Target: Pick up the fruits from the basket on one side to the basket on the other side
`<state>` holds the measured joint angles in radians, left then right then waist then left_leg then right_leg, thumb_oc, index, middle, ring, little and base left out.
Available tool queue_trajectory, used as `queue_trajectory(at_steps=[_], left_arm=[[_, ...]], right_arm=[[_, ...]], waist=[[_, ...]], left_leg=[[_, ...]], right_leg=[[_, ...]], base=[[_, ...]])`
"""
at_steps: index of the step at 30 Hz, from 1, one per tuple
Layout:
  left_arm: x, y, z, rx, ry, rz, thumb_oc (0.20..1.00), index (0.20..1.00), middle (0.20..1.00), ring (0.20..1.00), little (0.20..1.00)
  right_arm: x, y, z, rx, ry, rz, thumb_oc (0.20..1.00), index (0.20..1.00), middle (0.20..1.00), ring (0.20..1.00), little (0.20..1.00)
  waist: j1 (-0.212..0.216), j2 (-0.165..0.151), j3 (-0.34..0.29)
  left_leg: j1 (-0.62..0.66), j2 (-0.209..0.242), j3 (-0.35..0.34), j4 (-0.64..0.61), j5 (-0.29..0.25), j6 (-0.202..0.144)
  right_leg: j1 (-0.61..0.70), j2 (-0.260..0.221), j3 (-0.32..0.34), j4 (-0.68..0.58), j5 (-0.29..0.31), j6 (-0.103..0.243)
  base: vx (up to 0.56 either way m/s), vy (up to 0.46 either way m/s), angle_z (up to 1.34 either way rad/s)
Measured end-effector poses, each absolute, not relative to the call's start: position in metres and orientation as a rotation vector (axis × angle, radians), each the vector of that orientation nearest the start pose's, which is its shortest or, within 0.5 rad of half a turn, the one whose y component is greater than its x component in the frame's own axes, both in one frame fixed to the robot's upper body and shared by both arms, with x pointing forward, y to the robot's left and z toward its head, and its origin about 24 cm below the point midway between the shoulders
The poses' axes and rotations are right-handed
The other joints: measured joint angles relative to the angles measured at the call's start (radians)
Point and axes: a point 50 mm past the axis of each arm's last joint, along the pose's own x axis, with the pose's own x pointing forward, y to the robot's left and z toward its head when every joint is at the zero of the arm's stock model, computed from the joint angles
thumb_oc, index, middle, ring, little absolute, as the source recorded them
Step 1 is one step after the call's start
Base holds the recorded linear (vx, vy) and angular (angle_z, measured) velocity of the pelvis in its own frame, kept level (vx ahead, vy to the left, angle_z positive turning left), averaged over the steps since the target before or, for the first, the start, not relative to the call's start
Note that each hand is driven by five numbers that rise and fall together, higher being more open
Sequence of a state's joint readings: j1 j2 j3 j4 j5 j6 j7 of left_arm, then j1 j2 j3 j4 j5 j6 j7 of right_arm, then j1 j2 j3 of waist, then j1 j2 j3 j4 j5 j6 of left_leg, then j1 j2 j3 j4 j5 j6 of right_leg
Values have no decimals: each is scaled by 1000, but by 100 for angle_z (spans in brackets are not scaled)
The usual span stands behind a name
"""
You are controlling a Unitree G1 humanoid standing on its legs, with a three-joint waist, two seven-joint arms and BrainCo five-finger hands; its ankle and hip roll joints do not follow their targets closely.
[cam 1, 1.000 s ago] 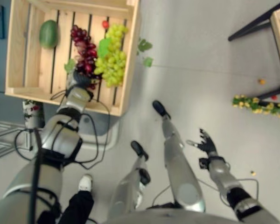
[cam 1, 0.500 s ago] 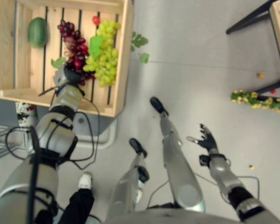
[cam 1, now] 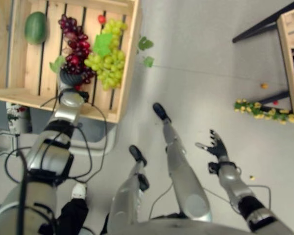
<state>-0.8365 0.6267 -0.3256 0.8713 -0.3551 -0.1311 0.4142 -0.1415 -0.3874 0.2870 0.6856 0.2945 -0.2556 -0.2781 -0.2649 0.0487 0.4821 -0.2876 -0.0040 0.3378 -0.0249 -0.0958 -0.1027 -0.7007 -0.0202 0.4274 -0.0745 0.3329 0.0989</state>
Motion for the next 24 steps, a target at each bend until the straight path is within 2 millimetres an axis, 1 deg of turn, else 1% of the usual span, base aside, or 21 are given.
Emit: queue_trajectory(at_steps=[1, 2, 5, 6, 8, 9, 10, 11, 13, 14, 15, 16, 19, 20, 21, 22, 23, 24], left_arm=[[378, 264, 159, 350, -168, 426, 200, 200, 200, 200, 200], [371, 256, 158, 286, -215, 374, 200, 200, 200, 200, 200], [355, 241, 157, 205, -298, 260, 200, 200, 200, 200, 200], [351, 239, 157, 165, -319, 246, 200, 200, 200, 200, 200], [343, 239, 150, 110, -312, 220, 200, 200, 200, 200, 200], [339, 238, 141, 90, -291, 207, 200, 200, 200, 200, 200], [336, 240, 137, 86, -276, 204, 200, 200, 200, 200, 200], [327, 244, 135, 76, -279, 175, 200, 200, 200, 200, 200], [317, 249, 134, 70, -279, 140, 200, 200, 200, 200, 200], [314, 252, 134, 65, -278, 138, 200, 200, 200, 200, 200], [311, 255, 135, 60, -285, 131, 200, 200, 200, 200, 200], [305, 260, 136, 52, -280, 111, 200, 200, 200, 200, 200], [296, 269, 133, 70, -249, 91, 200, 200, 200, 200, 200], [289, 273, 132, 93, -227, 64, 200, 200, 200, 200, 200], [286, 276, 132, 101, -224, 57, 200, 200, 200, 200, 200], [282, 280, 134, 125, -217, 43, 200, 200, 200, 200, 200], [281, 283, 141, 167, -215, 12, 200, 200, 200, 200, 200], [279, 285, 143, 176, -214, 10, 200, 200, 200, 200, 200]], right_arm=[[246, -226, -44, -235, 311, -194, 1000, 1000, 1000, 1000, 1000], [245, -227, -45, -243, 314, -189, 1000, 1000, 1000, 1000, 1000], [245, -228, -46, -250, 320, -180, 1000, 1000, 1000, 1000, 1000], [245, -228, -45, -257, 317, -173, 1000, 1000, 1000, 1000, 1000], [244, -229, -46, -278, 327, -159, 1000, 1000, 1000, 1000, 1000], [241, -233, -47, -289, 338, -161, 1000, 1000, 1000, 1000, 1000], [241, -235, -47, -294, 338, -165, 1000, 1000, 1000, 1000, 1000], [240, -239, -48, -307, 350, -159, 1000, 1000, 1000, 1000, 1000], [236, -245, -52, -327, 387, -153, 1000, 1000, 1000, 1000, 1000], [235, -246, -53, -329, 394, -148, 1000, 1000, 1000, 1000, 1000], [233, -247, -54, -332, 401, -147, 1000, 1000, 1000, 1000, 1000], [233, -247, -55, -342, 410, -133, 1000, 1000, 1000, 1000, 1000], [230, -249, -59, -351, 436, -125, 1000, 1000, 1000, 1000, 1000], [225, -252, -64, -359, 471, -117, 1000, 1000, 1000, 1000, 1000], [223, -252, -65, -365, 482, -111, 1000, 1000, 1000, 1000, 1000], [222, -254, -68, -372, 498, -107, 1000, 1000, 1000, 1000, 1000], [218, -255, -72, -379, 530, -95, 1000, 1000, 1000, 1000, 1000], [215, -256, -73, -380, 538, -95, 1000, 1000, 1000, 1000, 1000]], waist=[[-1, -1, 1], [6, -1, 1], [17, -1, 1], [13, 0, 2], [20, 1, 4], [34, 2, 4], [44, 2, 4], [57, 4, 5], [68, 6, 6], [72, 6, 6], [87, 6, 6], [90, 7, 6], [99, 8, 6], [116, 8, 6], [123, 8, 6], [135, 11, 6], [147, 12, 6], [148, 14, 5]], left_leg=[[0, 0, -2, 0, -1, -1], [0, 1, -13, 0, -2, -2], [5, 4, -20, 3, -4, -4], [10, 4, -23, 3, -4, -4], [27, 8, -43, 9, -6, -7], [37, 8, -50, 7, -7, -7], [39, 6, -56, 6, -5, -5], [41, 8, -75, 10, -4, -3], [49, 4, -95, 21, -3, -2], [50, 5, -101, 23, -2, 0], [50, 4, -107, 24, 1, 1], [51, 5, -120, 33, 3, 0], [53, 7, -132, 40, 3, -1], [71, 12, -144, 45, 2, -2], [77, 13, -150, 47, 2, -2], [87, 18, -160, 49, 3, -6], [103, 20, -178, 51, 3, -6], [108, 21, -181, 52, 4, -8]], right_leg=[[0, 0, 0, 0, 0, 0], [0, 0, -2, 0, 0, 0], [6, -1, -19, 1, 0, -2], [12, -2, -26, 1, 1, -5], [36, -3, -35, 1, 1, -7], [50, -2, -36, 1, 0, -8], [54, -6, -40, 1, 1, -10], [61, -12, -54, 1, 1, -10], [81, -17, -69, -2, -6, -10], [86, -19, -75, -1, -7, -11], [89, -24, -80, -2, -9, -14], [94, -27, -88, -1, -9, -14], [111, -32, -101, -1, -7, -16], [134, -31, -112, -2, -5, -17], [145, -31, -118, -4, -6, -18], [161, -35, -132, -3, -7, -20], [180, -31, -146, -3, -13, -23], [188, -29, -148, -2, -7, -30]], base=[[-7, -13, 3], [0, 0, 0], [-10, -3, 1], [-32, -17, 7], [-25, -13, 7], [-18, -12, 8], [-31, -6, 17], [-21, 0, 22], [-26, 2, 29], [-19, 6, 26], [-13, -3, 24], [-6, -2, 21], [-6, -15, 15], [-19, -24, 16], [-31, -37, 21], [-22, -35, 27], [-14, -21, 29], [-4, -16, 25]])
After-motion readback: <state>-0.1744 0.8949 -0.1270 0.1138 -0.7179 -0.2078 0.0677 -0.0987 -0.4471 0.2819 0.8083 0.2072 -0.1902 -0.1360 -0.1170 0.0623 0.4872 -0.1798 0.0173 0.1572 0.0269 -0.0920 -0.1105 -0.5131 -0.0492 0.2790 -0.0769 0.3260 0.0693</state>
